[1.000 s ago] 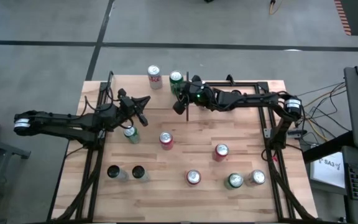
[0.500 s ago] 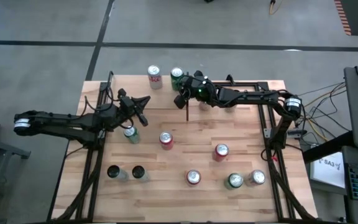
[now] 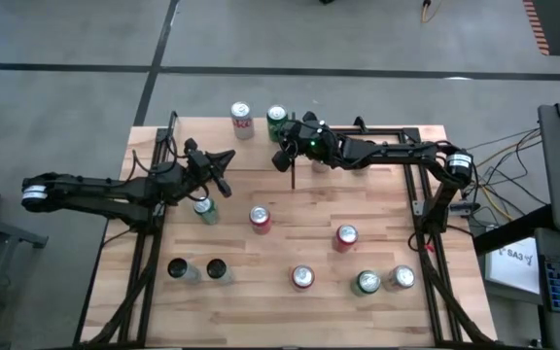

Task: Place canned beverage on shelf
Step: Put the middle green soda can on the shelf

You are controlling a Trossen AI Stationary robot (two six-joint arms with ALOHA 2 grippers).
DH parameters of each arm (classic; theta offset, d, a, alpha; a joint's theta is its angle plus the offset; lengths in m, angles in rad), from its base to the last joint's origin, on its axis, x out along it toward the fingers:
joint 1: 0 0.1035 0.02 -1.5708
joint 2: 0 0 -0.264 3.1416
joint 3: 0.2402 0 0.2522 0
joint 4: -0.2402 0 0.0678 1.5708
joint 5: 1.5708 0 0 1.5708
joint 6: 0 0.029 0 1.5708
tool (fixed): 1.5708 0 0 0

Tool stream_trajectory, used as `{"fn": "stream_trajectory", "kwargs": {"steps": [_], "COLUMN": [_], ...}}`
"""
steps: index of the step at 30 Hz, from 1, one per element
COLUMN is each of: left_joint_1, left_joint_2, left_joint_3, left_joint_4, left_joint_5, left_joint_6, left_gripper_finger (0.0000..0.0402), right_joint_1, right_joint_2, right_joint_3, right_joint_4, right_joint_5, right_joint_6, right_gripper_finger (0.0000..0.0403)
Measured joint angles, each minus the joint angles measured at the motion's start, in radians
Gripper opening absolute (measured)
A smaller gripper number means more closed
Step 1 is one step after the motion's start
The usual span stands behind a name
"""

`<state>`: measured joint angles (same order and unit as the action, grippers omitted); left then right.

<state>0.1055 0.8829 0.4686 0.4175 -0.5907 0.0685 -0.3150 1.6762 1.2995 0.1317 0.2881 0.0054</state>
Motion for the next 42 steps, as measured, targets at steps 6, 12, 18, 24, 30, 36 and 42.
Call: {"fn": "stream_trajectory", "kwargs": {"steps": [6,12,18,24,30,36,42], "left_joint_1": [0.0,0.0,0.0,0.0,0.0,0.0,0.0], "left_joint_2": [0.0,0.0,0.0,0.0,0.0,0.0,0.0], "left_joint_3": [0.0,0.0,0.0,0.0,0.0,0.0,0.002], "left_joint_4": [0.0,0.0,0.0,0.0,0.0,0.0,0.011], "left_joint_5": [0.0,0.0,0.0,0.0,0.0,0.0,0.009], "left_joint_6": [0.0,0.0,0.0,0.0,0.0,0.03,0.22], "left_gripper_finger": [0.0,0.0,0.0,0.0,0.0,0.0,0.0], "right_joint_1": [0.024,0.034,0.03,-0.006,-0.031,-0.046,-0.045], "right_joint_2": [-0.004,-0.006,-0.018,-0.018,-0.018,-0.018,-0.022], "right_joint_3": [0.0,0.0,0.0,0.0,0.0,0.0,0.0], "right_joint_4": [-0.028,-0.076,-0.12,-0.104,-0.089,-0.088,-0.106], "right_joint_5": [-0.001,-0.004,-0.008,0.0,0.0,0.0,-0.013], "right_joint_6": [0.002,0.026,0.071,0.062,0.055,0.055,0.085], "right_gripper_finger": [0.0009,0.0009,0.0009,0.0009,0.0009,0.0009,0.0009]}}
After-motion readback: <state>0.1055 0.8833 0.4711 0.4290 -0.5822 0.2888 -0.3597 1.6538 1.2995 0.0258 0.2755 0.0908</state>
